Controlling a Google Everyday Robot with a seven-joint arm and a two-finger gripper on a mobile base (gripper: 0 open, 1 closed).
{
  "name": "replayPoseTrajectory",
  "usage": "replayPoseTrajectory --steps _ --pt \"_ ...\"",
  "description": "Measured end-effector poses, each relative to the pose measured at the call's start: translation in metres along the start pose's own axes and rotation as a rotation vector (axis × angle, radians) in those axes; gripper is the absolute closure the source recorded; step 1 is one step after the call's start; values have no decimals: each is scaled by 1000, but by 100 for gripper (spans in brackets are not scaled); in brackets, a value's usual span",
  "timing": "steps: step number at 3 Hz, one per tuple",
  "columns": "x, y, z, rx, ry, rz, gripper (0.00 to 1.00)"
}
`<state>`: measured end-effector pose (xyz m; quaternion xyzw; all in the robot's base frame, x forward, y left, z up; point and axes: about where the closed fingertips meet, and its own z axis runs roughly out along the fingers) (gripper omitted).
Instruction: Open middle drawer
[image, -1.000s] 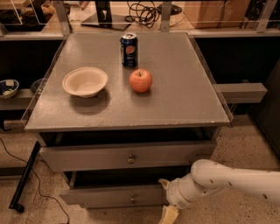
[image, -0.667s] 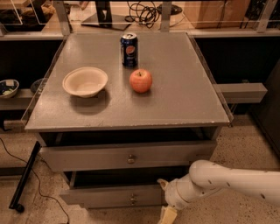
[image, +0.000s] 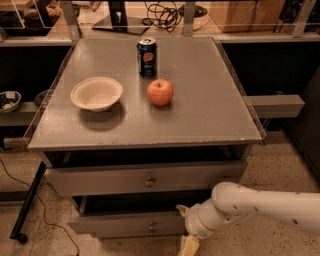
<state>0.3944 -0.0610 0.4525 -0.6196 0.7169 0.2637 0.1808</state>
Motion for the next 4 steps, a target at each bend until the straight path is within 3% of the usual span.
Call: replayPoseTrajectory --steps 2,3,4 --pt "-11 -3 18 -31 77 -43 0" --pt "-11 -3 19 -34 80 -45 0" --pt "-11 -3 19 -35 80 -45 19"
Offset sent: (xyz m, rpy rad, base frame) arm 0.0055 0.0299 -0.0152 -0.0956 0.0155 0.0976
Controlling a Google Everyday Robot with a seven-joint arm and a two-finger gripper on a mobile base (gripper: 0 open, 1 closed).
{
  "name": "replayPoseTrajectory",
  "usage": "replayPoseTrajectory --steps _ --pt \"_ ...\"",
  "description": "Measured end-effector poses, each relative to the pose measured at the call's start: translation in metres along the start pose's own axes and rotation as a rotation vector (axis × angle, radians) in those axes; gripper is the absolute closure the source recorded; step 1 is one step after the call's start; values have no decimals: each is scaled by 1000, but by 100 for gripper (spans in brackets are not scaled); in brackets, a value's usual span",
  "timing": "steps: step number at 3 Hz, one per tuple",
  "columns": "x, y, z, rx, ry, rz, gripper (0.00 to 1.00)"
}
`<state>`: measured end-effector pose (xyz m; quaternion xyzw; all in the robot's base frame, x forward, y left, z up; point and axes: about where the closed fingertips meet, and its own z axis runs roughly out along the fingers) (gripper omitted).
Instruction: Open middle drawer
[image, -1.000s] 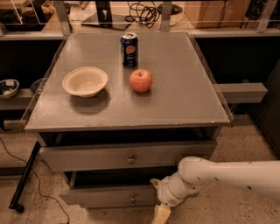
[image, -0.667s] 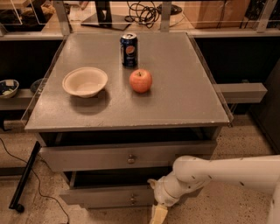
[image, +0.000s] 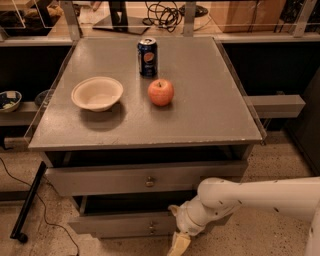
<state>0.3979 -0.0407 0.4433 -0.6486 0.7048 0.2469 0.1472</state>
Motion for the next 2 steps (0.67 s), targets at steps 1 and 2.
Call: replayPoseTrajectory --steps 1,2 --pt "0 0 0 0 0 0 42" --pt "0 0 0 0 0 0 66"
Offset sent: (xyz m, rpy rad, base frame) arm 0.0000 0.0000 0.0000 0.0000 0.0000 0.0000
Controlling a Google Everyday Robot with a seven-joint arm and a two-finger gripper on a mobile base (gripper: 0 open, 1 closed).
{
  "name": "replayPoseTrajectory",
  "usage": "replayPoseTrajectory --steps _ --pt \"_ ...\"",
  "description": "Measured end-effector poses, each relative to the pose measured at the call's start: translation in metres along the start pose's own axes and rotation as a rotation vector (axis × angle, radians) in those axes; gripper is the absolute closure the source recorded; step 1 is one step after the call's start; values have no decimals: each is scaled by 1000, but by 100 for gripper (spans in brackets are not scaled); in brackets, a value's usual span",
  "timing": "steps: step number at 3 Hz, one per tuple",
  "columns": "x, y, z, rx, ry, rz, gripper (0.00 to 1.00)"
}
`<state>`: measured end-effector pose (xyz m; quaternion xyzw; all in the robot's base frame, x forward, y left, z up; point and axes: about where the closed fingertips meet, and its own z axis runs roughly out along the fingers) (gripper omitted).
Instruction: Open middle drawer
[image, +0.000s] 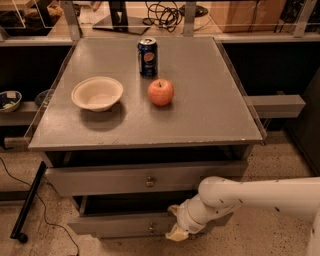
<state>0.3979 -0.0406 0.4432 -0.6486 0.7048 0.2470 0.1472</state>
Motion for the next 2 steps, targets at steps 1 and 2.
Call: replayPoseTrajectory --steps 1,2 --pt "0 0 0 0 0 0 89" --pt "0 0 0 0 0 0 100"
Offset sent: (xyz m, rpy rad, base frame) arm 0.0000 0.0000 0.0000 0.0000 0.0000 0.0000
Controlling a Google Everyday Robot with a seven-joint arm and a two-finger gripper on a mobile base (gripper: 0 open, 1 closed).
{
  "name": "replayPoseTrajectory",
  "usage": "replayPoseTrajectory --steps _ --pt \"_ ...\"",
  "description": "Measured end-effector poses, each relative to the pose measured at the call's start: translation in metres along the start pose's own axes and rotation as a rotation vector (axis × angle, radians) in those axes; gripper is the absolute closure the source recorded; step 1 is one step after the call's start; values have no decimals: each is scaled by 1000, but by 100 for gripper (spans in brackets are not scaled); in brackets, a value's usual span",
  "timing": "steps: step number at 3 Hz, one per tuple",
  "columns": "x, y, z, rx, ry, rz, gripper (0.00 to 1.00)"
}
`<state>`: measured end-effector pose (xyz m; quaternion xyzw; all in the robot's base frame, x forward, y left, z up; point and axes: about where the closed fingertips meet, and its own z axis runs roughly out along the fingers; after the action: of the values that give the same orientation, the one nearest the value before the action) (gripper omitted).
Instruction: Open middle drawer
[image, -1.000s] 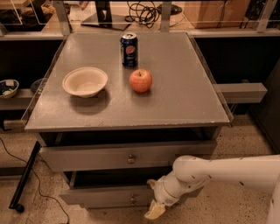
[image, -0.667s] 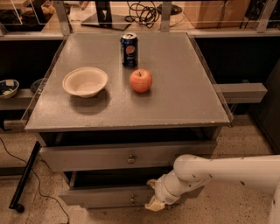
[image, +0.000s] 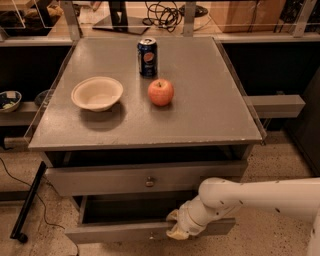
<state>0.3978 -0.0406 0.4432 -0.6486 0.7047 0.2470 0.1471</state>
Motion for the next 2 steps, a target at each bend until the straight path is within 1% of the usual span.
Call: replayPoseTrajectory --steps 2 --pt "-1 -9 -5 0 0 0 100"
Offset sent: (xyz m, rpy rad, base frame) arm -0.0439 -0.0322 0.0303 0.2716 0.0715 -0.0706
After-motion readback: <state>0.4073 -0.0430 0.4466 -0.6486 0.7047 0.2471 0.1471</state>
